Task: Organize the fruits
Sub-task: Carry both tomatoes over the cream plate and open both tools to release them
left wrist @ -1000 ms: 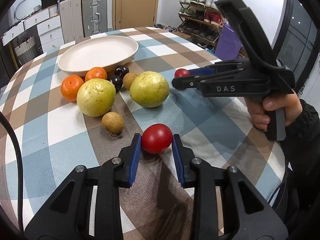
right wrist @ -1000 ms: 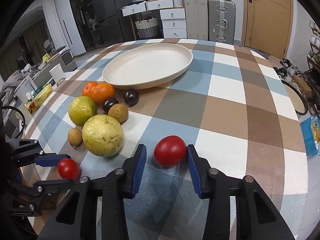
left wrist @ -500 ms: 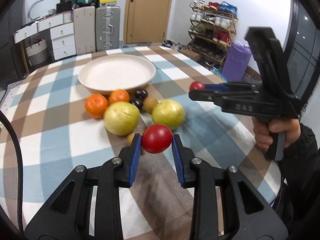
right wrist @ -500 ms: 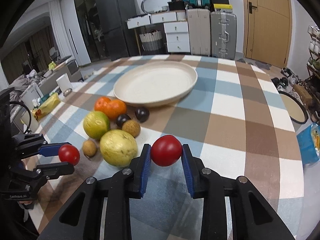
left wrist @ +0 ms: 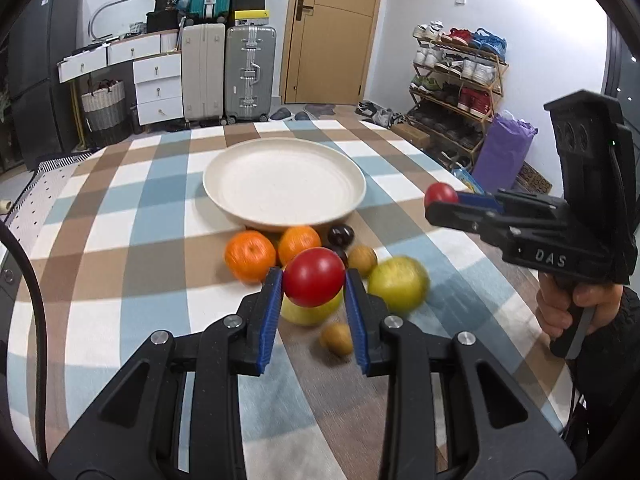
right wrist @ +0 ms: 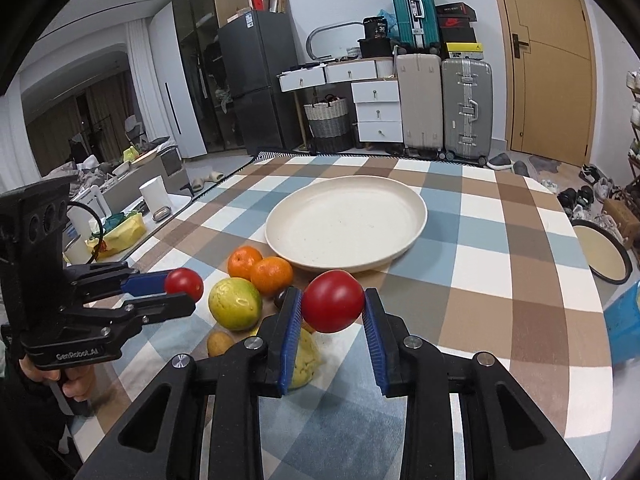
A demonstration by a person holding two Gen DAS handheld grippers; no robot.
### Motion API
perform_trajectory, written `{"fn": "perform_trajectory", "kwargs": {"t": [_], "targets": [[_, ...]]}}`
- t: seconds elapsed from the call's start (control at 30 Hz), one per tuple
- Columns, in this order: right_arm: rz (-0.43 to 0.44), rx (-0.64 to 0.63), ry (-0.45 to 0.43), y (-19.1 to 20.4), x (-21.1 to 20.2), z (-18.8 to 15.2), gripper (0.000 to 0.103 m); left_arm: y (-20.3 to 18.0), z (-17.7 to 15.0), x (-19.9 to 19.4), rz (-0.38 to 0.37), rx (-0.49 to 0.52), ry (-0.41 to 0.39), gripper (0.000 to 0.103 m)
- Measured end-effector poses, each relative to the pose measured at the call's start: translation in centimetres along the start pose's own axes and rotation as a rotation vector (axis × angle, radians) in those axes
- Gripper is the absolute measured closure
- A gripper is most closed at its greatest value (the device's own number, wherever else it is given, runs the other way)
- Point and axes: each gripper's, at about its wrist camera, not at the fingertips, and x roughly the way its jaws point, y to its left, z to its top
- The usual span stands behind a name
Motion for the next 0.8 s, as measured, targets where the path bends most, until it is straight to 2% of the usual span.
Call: {"fn": "perform_trajectory", "kwargs": {"t": [0.23,0.8], "targets": [[0.013,-0.017,0.002,-0.3,0.9,1.1,0.072,0.9,2.5,1.4,0.025,-0.005,-0.021,0.075],[0.014,-0.001,0.017,-1.8,3.7,3.4,0.072,2.9,5.4,5.5,0.035,-0.04,-0.028,0.075]]}}
